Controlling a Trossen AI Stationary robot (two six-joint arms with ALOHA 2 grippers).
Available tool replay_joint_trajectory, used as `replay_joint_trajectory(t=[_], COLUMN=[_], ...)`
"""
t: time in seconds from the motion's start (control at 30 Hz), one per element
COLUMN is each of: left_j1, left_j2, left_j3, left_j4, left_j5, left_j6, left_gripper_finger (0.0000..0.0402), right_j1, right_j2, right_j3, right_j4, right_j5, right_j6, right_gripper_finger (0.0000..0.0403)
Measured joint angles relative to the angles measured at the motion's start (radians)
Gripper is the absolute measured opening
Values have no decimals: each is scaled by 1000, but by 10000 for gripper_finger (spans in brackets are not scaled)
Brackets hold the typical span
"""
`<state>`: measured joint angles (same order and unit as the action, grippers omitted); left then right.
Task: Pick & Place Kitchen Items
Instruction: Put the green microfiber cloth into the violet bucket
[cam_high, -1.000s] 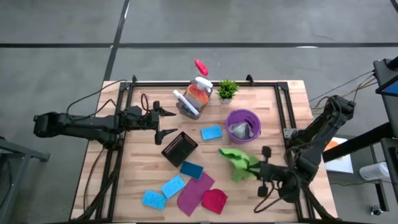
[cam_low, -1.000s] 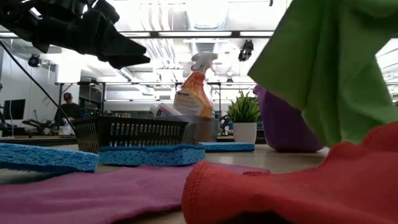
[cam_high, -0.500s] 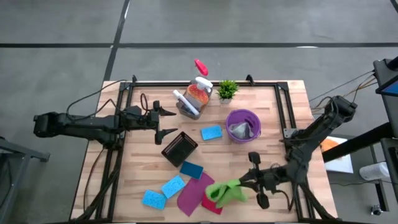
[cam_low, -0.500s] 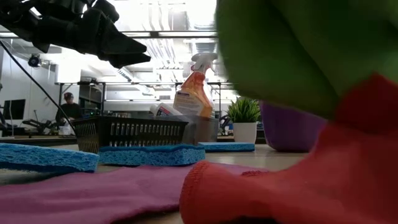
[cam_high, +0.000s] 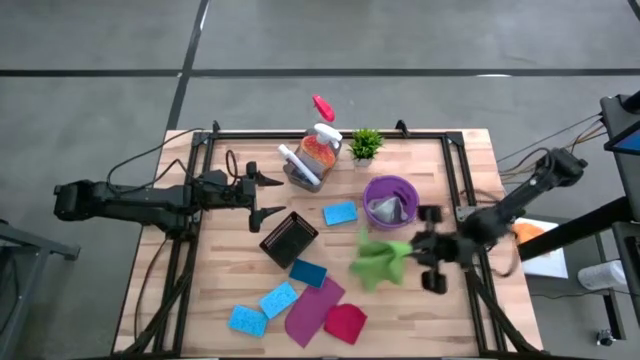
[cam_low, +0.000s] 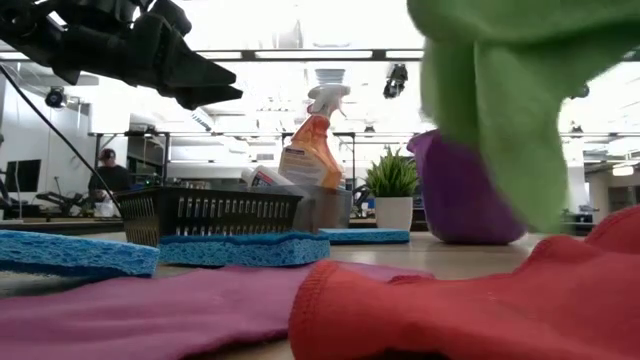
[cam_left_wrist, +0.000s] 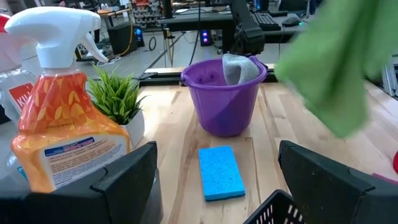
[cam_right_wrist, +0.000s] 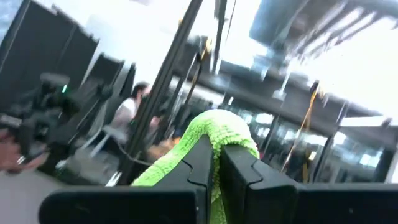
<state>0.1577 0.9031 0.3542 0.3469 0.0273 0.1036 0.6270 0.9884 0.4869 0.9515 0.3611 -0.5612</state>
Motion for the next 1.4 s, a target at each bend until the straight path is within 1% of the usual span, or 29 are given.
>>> replay_joint_trajectory(t=[0.1,0.23,0.33,0.43,0.6,0.73,0.8,0.97,1.13,1.2,1.3,1.4], left_j1=[0,0,0,0,0,0,0,0,0,0,0,0], left_j2=[0,0,0,0,0,0,0,0,0,0,0,0], left_j3=[0,0,0,0,0,0,0,0,0,0,0,0], left_j4=[0,0,0,0,-1,-1,-1,-1,-9,-11,-10,-10], left_j5=[0,0,0,0,0,0,0,0,0,0,0,0], left_j6=[0,0,0,0,1,4,4,4,4,4,4,4], left_gripper_finger=[335,335,335,335,335,336,336,336,336,336,336,336], right_j1=[-1,-12,-18,-29,-61,-117,-164,-302,-419,-453,-490,-513], right_j2=[-129,-264,-334,-374,-375,-342,-317,-235,-191,-189,-213,-250], right_j3=[13,56,112,181,263,264,254,228,229,229,237,263], right_j4=[-86,-172,-246,-332,-409,-411,-408,-313,-303,-311,-402,-597], right_j5=[5,8,8,8,7,4,-3,-53,-54,-34,11,63], right_j6=[-65,-142,-204,-246,-303,-335,-332,-299,-269,-257,-224,-126], right_gripper_finger=[18,18,18,18,18,18,18,18,18,18,18,18])
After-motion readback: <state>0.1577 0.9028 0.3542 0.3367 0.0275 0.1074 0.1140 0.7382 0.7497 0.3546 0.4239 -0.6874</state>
